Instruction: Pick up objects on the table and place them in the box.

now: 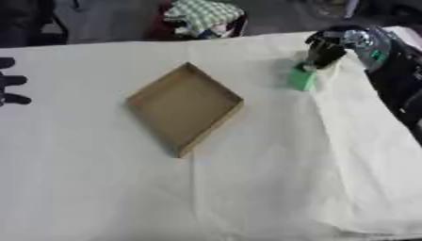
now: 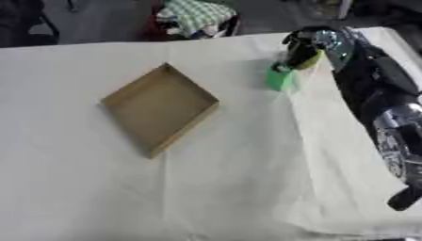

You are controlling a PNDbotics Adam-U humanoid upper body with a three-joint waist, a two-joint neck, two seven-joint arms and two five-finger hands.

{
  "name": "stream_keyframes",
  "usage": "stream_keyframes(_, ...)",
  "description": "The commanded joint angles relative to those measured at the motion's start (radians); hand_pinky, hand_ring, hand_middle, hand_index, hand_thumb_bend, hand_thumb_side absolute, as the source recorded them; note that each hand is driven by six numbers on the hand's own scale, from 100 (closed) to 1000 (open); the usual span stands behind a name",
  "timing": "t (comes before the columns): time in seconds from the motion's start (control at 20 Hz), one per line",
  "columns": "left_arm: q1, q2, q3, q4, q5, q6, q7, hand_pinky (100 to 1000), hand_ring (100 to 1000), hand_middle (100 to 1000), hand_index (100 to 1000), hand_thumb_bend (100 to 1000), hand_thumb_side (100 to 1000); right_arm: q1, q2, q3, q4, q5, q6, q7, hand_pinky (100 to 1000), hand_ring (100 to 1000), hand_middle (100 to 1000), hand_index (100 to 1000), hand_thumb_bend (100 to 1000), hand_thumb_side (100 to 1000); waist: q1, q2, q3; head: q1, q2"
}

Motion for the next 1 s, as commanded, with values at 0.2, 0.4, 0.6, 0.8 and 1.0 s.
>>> stream_keyframes(0.2, -0.017, 0.01, 0.001, -0.011, 0.002, -0.002, -0.005, 606, 738, 784, 804, 228, 672, -0.021, -0.011, 0.007, 0.003, 0.028, 0.006, 0.022, 798, 868, 855, 940, 399, 376, -0.001, -0.013, 0.002, 0.001, 0.005)
stream_keyframes(0.4, -0.018, 0.009, 0.001, -0.011, 0.003, -0.002, -0.005, 606, 738, 784, 804, 225, 673, -0.016, -0.008, 0.007, 0.013, 0.055, 0.008, 0.025, 801, 866, 852, 937, 396, 373, -0.001, -0.012, 0.002, 0.002, 0.005)
stream_keyframes(0.6, -0.018, 0.009, 0.001, -0.011, 0.003, -0.003, -0.007, 606, 739, 784, 804, 222, 674, -0.014, -0.003, 0.007, 0.019, 0.078, 0.006, 0.03, 802, 857, 849, 934, 394, 370, -0.001, -0.012, 0.001, 0.002, 0.005)
stream_keyframes(0.8, -0.018, 0.008, 0.0, -0.011, 0.004, -0.003, -0.008, 607, 739, 784, 805, 220, 676, -0.011, 0.005, 0.008, 0.025, 0.096, 0.004, 0.041, 798, 835, 826, 914, 351, 252, -0.001, -0.012, 0.001, 0.0, 0.005)
stream_keyframes(1.0, -0.018, 0.008, 0.001, -0.011, 0.004, -0.003, -0.009, 607, 740, 785, 805, 215, 676, 0.005, -0.008, 0.012, 0.022, 0.1, -0.01, 0.053, 791, 809, 786, 882, 368, 353, -0.001, -0.012, 0.001, 0.0, 0.005)
